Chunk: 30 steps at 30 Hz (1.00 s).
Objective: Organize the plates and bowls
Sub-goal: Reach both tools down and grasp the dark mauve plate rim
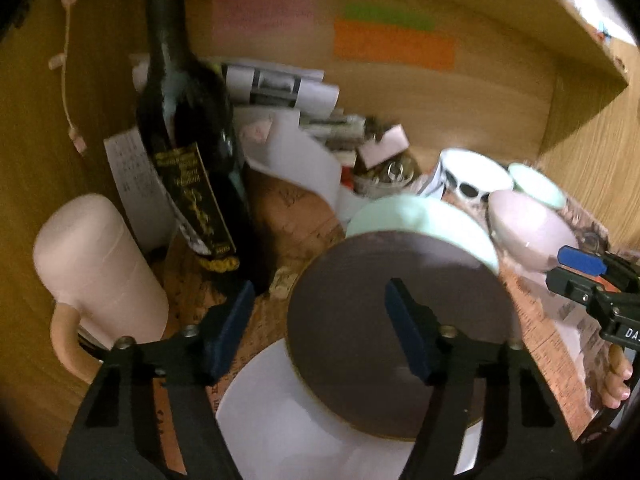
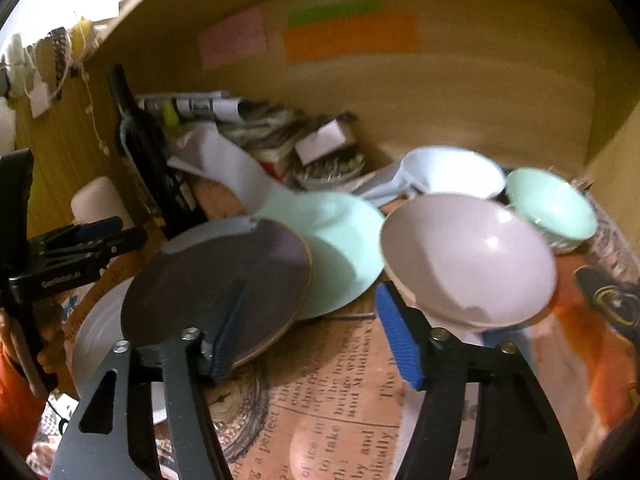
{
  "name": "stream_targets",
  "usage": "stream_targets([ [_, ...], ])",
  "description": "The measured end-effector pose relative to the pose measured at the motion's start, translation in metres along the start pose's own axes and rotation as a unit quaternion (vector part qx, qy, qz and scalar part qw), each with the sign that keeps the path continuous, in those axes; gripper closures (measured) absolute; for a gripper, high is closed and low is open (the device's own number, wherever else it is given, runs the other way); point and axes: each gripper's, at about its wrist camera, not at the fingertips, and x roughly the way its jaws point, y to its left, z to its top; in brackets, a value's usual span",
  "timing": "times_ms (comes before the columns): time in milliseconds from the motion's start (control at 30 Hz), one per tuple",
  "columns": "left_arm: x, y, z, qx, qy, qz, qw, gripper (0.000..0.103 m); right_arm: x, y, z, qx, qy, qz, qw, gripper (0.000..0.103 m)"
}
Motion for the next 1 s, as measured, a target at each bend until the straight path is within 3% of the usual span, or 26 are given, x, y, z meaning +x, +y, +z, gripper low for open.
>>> stream_targets([
  [133,0.019,0.010,-0.001,-0.001,0.039,-0.009,0.9992,0.048,0.016,0.003,-0.002,0.003,0.024,0.008,1.000,0.051],
  [300,0.034,0.020,-0.001,-0.008,0.067,-0.030,0.9973,0.059,0.030,0.005,-0.003,0.007,0.039,0.001,0.999,0.052],
  [533,0.052,0.024,-0.001,-0.015,0.105,-0.058,0.9927,0.075,0.047,0.001,-0.001,0.031,0.076,0.011,0.997,0.065],
  [633,0.054,0.025,-0.002,-0.013,0.110,-0.060,0.9920,0.077,0.050,0.001,-0.001,0.036,0.091,0.018,0.995,0.072],
  [1000,0.059,0.030,0.000,-0.020,0.121,-0.069,0.9900,0.081,0.058,0.010,-0.001,0.034,0.099,0.037,0.994,0.080],
])
